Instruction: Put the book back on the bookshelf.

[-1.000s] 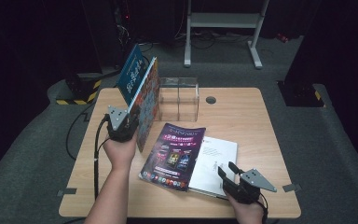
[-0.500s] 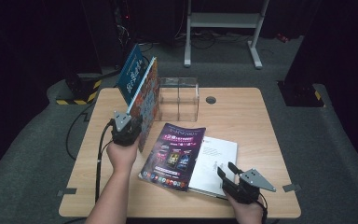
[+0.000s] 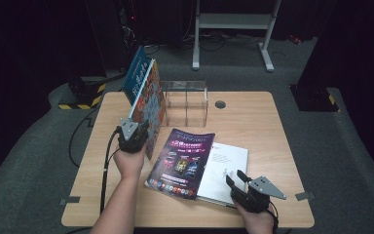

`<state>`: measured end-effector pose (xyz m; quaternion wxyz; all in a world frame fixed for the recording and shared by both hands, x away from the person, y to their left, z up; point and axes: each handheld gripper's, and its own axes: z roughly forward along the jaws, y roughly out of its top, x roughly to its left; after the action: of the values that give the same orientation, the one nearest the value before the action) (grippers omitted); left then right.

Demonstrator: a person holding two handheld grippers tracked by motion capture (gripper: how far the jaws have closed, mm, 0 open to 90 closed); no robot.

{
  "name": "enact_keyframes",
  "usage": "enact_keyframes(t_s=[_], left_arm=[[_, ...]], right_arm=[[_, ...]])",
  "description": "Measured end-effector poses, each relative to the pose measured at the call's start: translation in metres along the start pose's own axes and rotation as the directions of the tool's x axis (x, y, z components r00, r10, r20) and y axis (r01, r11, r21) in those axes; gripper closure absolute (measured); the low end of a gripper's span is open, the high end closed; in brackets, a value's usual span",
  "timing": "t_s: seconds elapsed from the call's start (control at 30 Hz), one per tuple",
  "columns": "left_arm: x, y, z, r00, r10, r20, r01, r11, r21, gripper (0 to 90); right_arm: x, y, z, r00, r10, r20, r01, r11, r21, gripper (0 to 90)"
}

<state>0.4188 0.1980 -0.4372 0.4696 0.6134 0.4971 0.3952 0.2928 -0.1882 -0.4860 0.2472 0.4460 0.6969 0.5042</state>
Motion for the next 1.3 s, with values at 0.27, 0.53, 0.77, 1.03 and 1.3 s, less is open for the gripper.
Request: enact_keyframes(t_s=[0.27,0.53,0.77,1.03,1.3], left_arm=[[-0.005,-0.003,0.000,0.9986,-0.040,-0.033,0.039,0.9987,-0.033,80.5],[-0.015,0.008,0.006,0.9986,-0.033,-0.042,0.031,0.9987,-0.041,81.5],[-0.015,0.015,0.010,0.9978,-0.043,-0.050,0.040,0.9975,-0.058,81.7],[-0.014,0.020,0.012,0.9966,-0.064,-0.053,0.060,0.9954,-0.076,81.8],[-0.013,0.027,0.017,0.9949,-0.079,-0.063,0.072,0.9929,-0.095,81.8]], right_arm=[[0.000,0.000,0.000,1.0000,-0.001,0.000,0.001,1.000,0.003,50.7],[-0.001,0.000,-0.001,1.0000,-0.002,0.003,0.002,1.000,-0.002,50.8],[-0.003,0.000,-0.001,1.0000,0.003,0.003,-0.003,1.000,-0.005,50.9],[-0.003,0.000,-0.001,1.0000,0.004,0.004,-0.004,1.000,-0.007,51.2],[-0.003,0.000,-0.001,1.0000,0.004,0.005,-0.004,1.000,-0.008,51.4]])
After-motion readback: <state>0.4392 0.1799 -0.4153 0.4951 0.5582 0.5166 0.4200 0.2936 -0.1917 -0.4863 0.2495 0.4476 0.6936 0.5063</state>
